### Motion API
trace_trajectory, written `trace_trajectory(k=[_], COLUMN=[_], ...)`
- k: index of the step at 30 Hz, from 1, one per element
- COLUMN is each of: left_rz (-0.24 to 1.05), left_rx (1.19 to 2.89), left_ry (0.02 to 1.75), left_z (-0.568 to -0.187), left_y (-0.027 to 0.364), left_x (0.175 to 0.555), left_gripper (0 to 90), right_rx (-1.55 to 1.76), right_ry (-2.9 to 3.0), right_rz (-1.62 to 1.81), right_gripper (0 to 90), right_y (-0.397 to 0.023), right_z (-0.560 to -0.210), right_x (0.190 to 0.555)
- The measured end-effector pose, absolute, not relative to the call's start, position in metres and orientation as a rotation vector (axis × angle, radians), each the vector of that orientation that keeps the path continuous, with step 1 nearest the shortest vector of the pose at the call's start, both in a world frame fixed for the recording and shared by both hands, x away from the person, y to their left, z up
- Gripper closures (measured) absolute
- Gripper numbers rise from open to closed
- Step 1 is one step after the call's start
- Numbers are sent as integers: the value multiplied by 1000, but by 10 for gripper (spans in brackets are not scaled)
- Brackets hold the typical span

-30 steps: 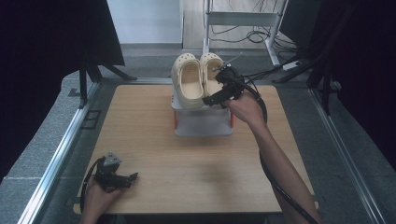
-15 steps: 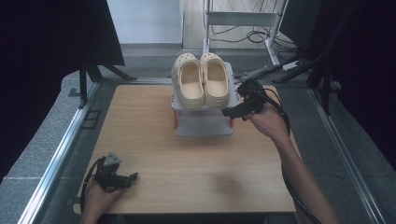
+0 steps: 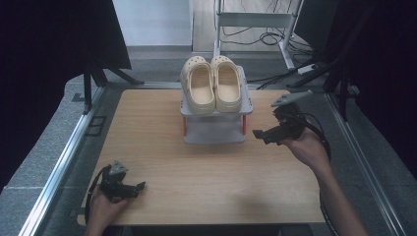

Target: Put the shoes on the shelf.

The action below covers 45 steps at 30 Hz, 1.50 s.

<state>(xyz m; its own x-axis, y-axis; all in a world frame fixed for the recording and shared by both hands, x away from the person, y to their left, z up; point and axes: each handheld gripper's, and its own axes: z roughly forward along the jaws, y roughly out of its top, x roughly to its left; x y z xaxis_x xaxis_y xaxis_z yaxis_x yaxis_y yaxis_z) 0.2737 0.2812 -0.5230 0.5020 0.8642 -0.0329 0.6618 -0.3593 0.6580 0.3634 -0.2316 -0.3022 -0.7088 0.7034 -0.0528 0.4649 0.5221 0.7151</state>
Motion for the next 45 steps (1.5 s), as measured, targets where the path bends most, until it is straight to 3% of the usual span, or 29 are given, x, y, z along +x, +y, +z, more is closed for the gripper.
trace_trajectory(k=[17,45], left_rz=[428,429], left_rx=[2129,2127], left_ry=[1252,1254], left_z=[-523,-523], left_y=[280,280], left_x=[273,273], left_gripper=[0,0], right_rx=[1004,1117], right_ry=[2359,2391], right_rz=[1010,1000], right_gripper=[0,0], right_y=[-283,-263], right_z=[-350,-500], right_x=[326,308])
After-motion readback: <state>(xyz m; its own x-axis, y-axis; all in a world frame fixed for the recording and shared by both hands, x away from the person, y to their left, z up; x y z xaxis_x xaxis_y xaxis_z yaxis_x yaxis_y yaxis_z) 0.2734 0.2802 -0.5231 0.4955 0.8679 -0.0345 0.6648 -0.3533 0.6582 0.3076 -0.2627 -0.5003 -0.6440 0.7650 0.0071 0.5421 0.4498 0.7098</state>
